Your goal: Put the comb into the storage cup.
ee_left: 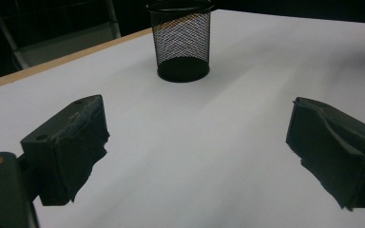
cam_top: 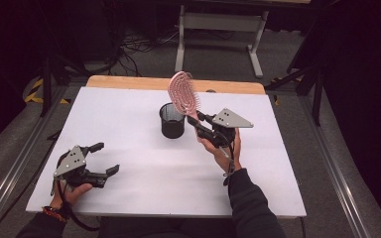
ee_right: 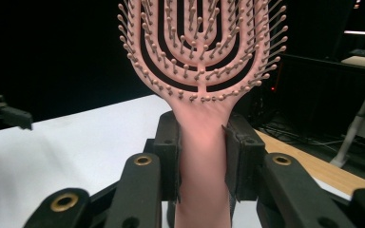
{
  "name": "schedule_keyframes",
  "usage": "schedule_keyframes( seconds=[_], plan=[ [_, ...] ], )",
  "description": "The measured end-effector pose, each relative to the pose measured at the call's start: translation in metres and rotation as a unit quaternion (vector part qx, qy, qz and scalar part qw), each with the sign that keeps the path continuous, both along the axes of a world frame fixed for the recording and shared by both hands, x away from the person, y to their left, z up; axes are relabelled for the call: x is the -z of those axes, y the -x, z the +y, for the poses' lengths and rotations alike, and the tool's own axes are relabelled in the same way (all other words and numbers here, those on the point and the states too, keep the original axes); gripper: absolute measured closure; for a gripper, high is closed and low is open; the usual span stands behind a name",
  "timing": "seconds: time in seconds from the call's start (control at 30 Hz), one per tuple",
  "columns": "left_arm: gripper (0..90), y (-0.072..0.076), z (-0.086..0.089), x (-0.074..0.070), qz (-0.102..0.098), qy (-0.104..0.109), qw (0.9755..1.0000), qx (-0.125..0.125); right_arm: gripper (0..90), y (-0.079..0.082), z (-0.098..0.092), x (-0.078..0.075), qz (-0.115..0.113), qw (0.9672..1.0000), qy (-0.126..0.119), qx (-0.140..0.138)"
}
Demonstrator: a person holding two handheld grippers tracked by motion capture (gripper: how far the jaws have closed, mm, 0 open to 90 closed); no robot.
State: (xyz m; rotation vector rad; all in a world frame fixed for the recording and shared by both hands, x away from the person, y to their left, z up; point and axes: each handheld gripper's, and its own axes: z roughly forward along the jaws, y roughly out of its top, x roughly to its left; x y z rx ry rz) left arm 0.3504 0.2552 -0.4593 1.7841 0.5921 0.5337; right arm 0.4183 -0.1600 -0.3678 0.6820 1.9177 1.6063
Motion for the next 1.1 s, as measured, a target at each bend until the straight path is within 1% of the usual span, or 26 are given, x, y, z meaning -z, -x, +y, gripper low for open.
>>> schedule_keyframes(
  seconds=[0.03, 0.1, 0.17, 0.23, 0.33, 0.4, 0.47, 0.53, 0.6, 0.63, 0.7, 0.73, 0.77, 0.8, 0.83, 0.87, 0.9, 0.93, 1.0, 1.1],
  plan=[
    [7.5, 0.000, 0.000, 0.000, 0.000, 0.000, 1.0000, 0.000, 70.0, -0.002, 0.000, 0.000, 0.002, 1.0000, -0.002, 0.002],
    [7.5, 0.000, 0.000, 0.000, 0.001, 0.001, 1.0000, 0.000, 69.9, -0.005, 0.001, -0.002, -0.001, 0.9999, -0.004, 0.012],
    [7.5, 0.001, -0.001, 0.000, 0.002, 0.000, 1.0000, 0.001, 69.9, -0.008, 0.000, -0.003, 0.002, 0.9998, -0.014, 0.010],
    [7.5, 0.001, 0.000, -0.001, 0.001, -0.003, 1.0000, 0.004, 70.0, -0.012, 0.000, -0.004, 0.003, 0.9997, -0.020, 0.017],
    [7.5, 0.001, 0.001, 0.000, 0.004, -0.004, 1.0000, 0.001, 70.0, -0.017, 0.002, -0.007, -0.004, 0.9995, -0.023, 0.023],
    [7.5, 0.000, 0.000, 0.001, 0.004, 0.004, 1.0000, 0.002, 70.0, -0.021, 0.003, -0.009, -0.001, 0.9993, -0.028, 0.026],
    [7.5, 0.000, 0.001, 0.001, 0.005, 0.004, 1.0000, 0.003, 69.9, -0.025, 0.006, -0.010, 0.000, 0.9991, -0.036, 0.023],
    [7.5, 0.000, 0.001, 0.000, 0.003, -0.001, 1.0000, 0.005, 69.9, -0.029, 0.009, -0.011, -0.001, 0.9990, -0.035, 0.026],
    [7.5, 0.000, 0.001, 0.000, 0.004, 0.000, 1.0000, 0.006, 69.9, -0.030, 0.010, -0.012, 0.002, 0.9990, -0.036, 0.025],
    [7.6, 0.000, 0.001, 0.000, 0.004, 0.000, 1.0000, 0.007, 69.9, -0.035, 0.014, -0.013, -0.001, 0.9989, -0.041, 0.024],
    [7.5, 0.001, 0.001, 0.000, 0.002, 0.001, 1.0000, 0.008, 69.9, -0.037, 0.016, -0.014, -0.002, 0.9988, -0.043, 0.023],
    [7.3, 0.001, 0.001, 0.000, 0.002, 0.002, 1.0000, 0.009, 70.0, -0.039, 0.018, -0.015, -0.006, 0.9988, -0.043, 0.025],
    [7.2, 0.001, 0.002, 0.000, 0.001, 0.003, 0.9999, 0.010, 70.0, -0.040, 0.019, -0.015, -0.004, 0.9987, -0.044, 0.024],
    [7.2, 0.001, 0.002, 0.000, 0.000, 0.007, 0.9999, 0.011, 69.9, -0.043, 0.021, -0.015, -0.002, 0.9987, -0.046, 0.021],
    [7.1, 0.001, 0.002, 0.000, 0.000, 0.007, 0.9999, 0.011, 69.9, -0.044, 0.023, -0.015, -0.002, 0.9987, -0.046, 0.020],
    [6.9, 0.002, 0.002, -0.001, -0.005, 0.005, 0.9999, 0.009, 70.0, -0.047, 0.024, -0.014, -0.002, 0.9987, -0.048, 0.017],
    [7.0, 0.002, 0.002, -0.001, -0.007, 0.007, 0.9999, 0.009, 70.0, -0.048, 0.025, -0.014, 0.000, 0.9986, -0.052, 0.013],
    [7.0, 0.002, 0.003, -0.001, -0.005, 0.006, 0.9999, 0.010, 69.9, -0.051, 0.026, -0.014, 0.003, 0.9984, -0.056, 0.009],
    [7.0, 0.002, 0.004, -0.001, -0.004, 0.005, 0.9999, 0.009, 69.9, -0.055, 0.029, -0.013, 0.001, 0.9984, -0.055, 0.013],
    [7.0, 0.001, 0.004, -0.001, -0.004, 0.009, 0.9999, 0.011, 70.0, -0.060, 0.031, -0.011, -0.002, 0.9983, -0.056, 0.013]
  ],
)
